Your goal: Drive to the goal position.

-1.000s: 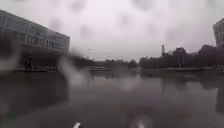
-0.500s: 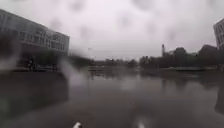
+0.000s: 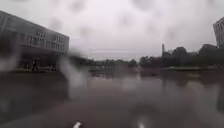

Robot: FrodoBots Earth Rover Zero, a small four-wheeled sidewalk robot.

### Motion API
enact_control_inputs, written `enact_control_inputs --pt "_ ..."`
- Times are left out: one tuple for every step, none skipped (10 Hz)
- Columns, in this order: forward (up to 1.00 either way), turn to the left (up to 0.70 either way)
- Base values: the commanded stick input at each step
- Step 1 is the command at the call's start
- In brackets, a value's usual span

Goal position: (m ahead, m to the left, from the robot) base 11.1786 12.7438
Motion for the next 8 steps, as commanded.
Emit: enact_control_inputs --pt "0.7 0.01" --pt "0.7 0.01" --pt "0.7 0.01" --pt "0.7 0.01" --pt "0.7 0.01" --pt "0.7 0.01" --pt "0.7 0.01" --pt "0.7 0.01"
